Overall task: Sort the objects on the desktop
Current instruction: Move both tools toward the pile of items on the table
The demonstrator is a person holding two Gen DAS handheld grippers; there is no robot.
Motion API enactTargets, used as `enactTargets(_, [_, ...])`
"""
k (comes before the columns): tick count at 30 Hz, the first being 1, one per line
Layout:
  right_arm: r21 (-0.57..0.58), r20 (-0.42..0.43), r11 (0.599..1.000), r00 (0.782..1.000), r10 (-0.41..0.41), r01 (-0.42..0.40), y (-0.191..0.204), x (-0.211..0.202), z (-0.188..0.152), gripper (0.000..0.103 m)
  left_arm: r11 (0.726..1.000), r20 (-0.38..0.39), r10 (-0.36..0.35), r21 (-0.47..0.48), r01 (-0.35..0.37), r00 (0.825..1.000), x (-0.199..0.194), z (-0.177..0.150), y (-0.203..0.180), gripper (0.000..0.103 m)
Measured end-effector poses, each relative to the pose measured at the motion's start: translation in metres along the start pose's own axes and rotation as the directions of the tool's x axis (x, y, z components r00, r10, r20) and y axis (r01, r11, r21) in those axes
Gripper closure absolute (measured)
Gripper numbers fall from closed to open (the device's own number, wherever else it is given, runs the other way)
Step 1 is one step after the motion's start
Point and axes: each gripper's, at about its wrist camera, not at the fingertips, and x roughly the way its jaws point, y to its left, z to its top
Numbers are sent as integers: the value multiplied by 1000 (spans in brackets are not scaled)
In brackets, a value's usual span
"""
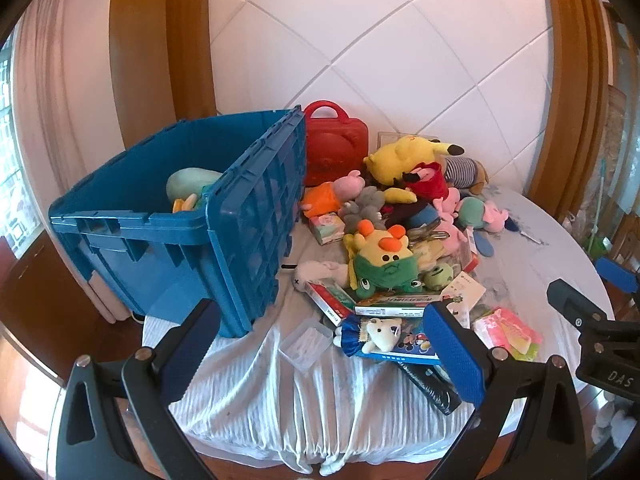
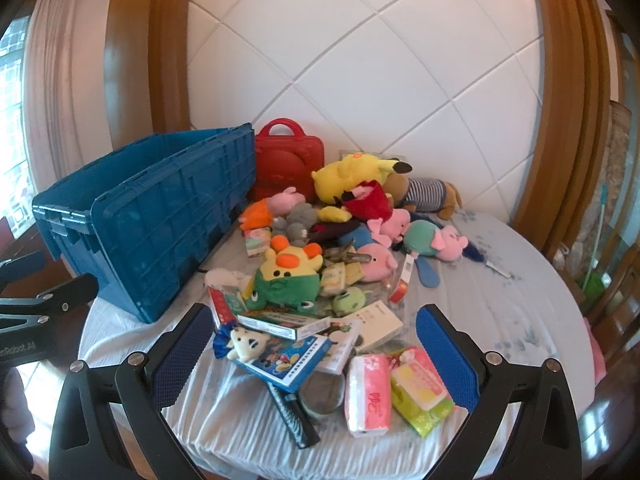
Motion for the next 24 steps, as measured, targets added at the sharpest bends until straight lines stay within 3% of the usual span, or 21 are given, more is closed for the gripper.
enactTargets(24, [-1,-9,1000,1000,-9,9,0,4,-1,0,1000,7,-19,5,19,1000,7,2,-4,0])
